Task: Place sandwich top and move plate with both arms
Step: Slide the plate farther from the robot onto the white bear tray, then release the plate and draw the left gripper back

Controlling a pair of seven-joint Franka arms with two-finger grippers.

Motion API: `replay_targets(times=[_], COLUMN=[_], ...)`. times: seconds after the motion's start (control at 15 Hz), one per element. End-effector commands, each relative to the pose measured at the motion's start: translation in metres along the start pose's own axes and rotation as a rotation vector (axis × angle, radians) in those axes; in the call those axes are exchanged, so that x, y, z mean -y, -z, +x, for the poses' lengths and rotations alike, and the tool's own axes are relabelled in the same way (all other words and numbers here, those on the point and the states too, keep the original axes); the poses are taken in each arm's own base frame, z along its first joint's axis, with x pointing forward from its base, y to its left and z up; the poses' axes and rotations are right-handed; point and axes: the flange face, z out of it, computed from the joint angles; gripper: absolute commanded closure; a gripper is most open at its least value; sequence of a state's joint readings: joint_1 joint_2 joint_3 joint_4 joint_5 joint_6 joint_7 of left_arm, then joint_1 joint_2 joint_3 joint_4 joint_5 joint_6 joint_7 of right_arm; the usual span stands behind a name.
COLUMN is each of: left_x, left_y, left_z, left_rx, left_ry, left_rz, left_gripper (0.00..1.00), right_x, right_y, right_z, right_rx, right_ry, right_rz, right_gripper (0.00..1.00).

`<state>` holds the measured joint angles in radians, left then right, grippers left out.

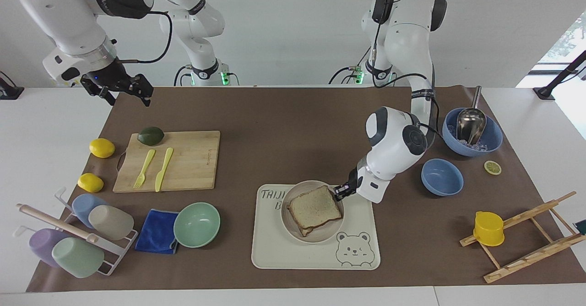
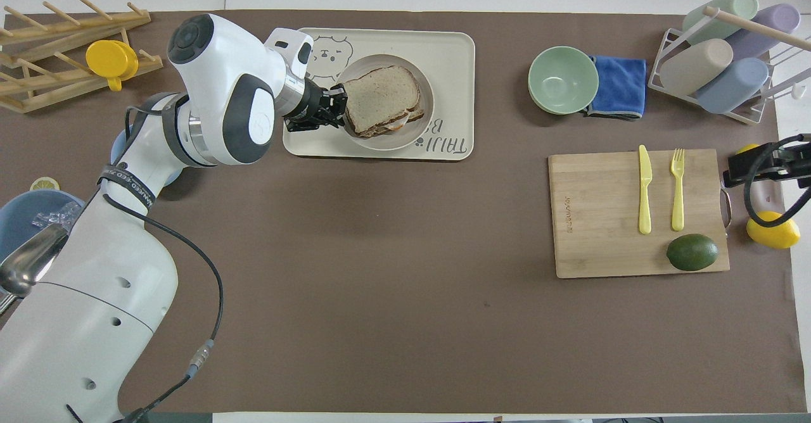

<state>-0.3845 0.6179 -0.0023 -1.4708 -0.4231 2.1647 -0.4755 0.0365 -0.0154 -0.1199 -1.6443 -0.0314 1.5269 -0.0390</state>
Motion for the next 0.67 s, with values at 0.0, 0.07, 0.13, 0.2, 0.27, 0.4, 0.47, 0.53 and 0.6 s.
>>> replay_targets(times=[0.0, 0.07, 0.13, 0.2, 0.27, 0.4, 0.47, 0.53, 0.6], left_x=[0.002, 0.002, 0.002, 0.004, 0.006, 0.007, 0.007, 0.009, 0.012], left_y=[-0.009, -0.010, -0.009, -0.009, -0.007, -0.005, -0.005, -0.003, -0.002], left_z=[-0.019, -0.020, -0.020, -0.018, -0.016, -0.013, -0.013, -0.011, -0.009], left_rx=[-0.046, -0.046, -0.048, -0.047, -0.047, -0.048, -0.048, -0.053, -0.058], left_ry=[0.006, 0.005, 0.005, 0.009, 0.013, 0.014, 0.011, 0.012, 0.015], left_rz=[0.005, 0.006, 0.003, 0.004, 0.005, 0.003, 0.003, 0.005, 0.008], left_gripper=[1.00, 1.00, 1.00, 1.00, 1.00, 1.00, 1.00, 0.54, 0.01], right_x=[0.001, 0.001, 0.001, 0.001, 0.001, 0.001, 0.001, 0.001, 0.001], right_y=[0.001, 0.001, 0.002, 0.001, 0.001, 0.001, 0.001, 0.001, 0.001], right_z=[-0.007, -0.007, -0.006, -0.007, -0.007, -0.007, -0.007, -0.007, -0.007], right_rx=[0.003, 0.003, 0.002, 0.003, 0.003, 0.003, 0.003, 0.003, 0.003], right_ry=[-0.017, -0.017, -0.017, -0.017, -0.017, -0.017, -0.017, -0.017, -0.017], right_rz=[0.026, 0.026, 0.026, 0.026, 0.026, 0.026, 0.026, 0.026, 0.026], right_gripper=[0.00, 0.00, 0.00, 0.00, 0.00, 0.00, 0.00, 0.00, 0.00])
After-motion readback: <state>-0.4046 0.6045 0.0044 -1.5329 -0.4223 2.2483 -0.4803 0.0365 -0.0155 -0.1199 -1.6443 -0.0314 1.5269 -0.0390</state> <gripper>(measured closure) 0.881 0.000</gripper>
